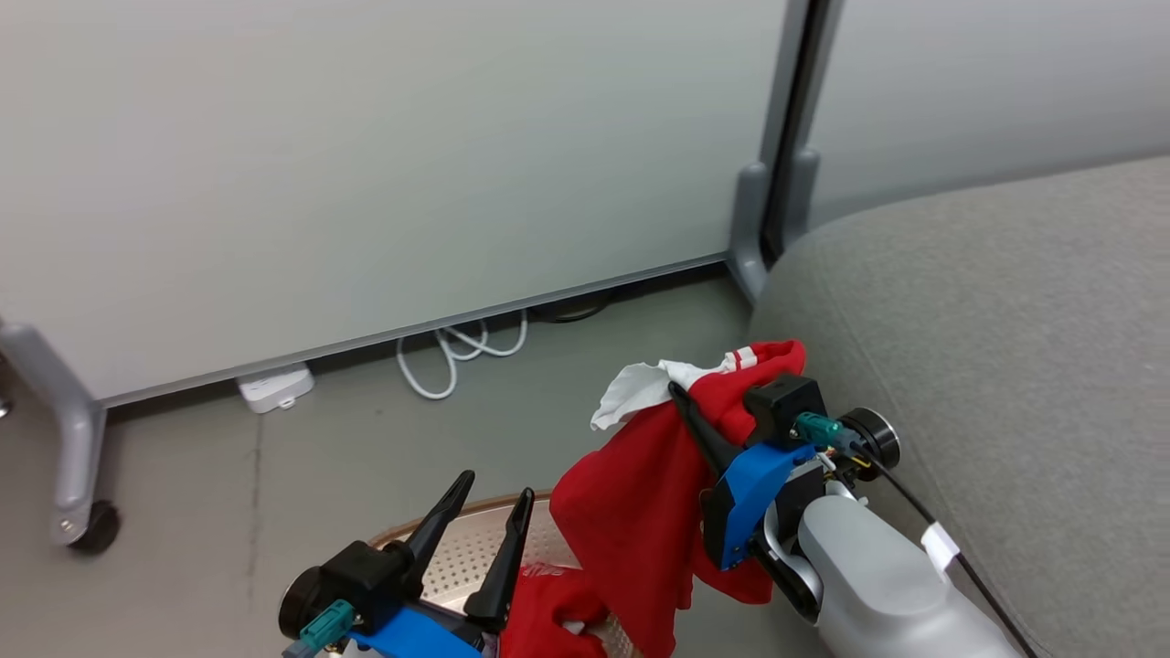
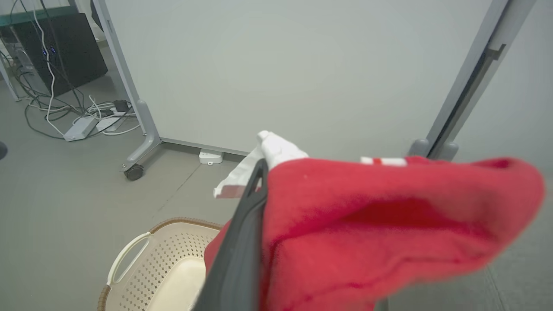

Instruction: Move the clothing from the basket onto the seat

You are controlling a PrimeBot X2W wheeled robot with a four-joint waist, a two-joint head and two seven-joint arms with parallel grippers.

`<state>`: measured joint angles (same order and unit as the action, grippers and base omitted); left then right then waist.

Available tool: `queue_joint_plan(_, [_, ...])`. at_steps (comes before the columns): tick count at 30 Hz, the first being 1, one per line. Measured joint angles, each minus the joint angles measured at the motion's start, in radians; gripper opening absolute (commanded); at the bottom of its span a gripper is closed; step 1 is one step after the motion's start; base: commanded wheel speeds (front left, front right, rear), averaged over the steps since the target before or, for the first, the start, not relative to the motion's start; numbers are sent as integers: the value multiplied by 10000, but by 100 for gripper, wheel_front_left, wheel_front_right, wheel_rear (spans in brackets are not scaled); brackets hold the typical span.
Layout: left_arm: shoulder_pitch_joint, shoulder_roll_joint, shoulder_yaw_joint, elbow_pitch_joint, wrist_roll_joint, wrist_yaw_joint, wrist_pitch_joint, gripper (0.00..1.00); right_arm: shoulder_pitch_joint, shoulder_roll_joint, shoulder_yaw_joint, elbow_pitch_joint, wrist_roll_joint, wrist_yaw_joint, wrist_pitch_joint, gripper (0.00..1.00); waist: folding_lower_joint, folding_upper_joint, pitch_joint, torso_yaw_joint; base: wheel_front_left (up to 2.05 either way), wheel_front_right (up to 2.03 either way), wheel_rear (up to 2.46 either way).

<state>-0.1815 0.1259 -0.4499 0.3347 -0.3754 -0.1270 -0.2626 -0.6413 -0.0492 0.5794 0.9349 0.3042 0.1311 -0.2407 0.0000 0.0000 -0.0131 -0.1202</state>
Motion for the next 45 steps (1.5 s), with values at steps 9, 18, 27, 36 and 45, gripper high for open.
queue_joint_plan(9, [-38, -117, -10, -109, 86, -6, 0, 100, -14, -4, -311, 67, -228, 0, -31, 0, 0, 0, 146, -1436, 0, 0, 0])
queue_joint_plan(18, [-69, -105, 54, -171, 163, -6, -2, 100, -38, -8, -472, -31, -290, 0, -58, 0, 0, 0, 333, -2941, 0, 0, 0])
queue_joint_plan(27, [-178, -123, 21, -161, 171, -6, 0, 100, -49, -10, -533, -111, -268, 0, -61, 0, 0, 0, 610, -3892, 0, 0, 0])
queue_joint_plan(36, [-238, -82, -81, -161, 171, -6, 0, 100, -55, -8, -798, -84, -318, 0, -71, 0, 0, 0, 764, -3824, 0, 0, 0])
queue_joint_plan(45, [-951, 140, -426, -270, 259, -6, -2, 100, -2411, -568, -2274, 491, -742, 0, 483, 0, 1, 0, 1599, -3348, 0, 0, 0])
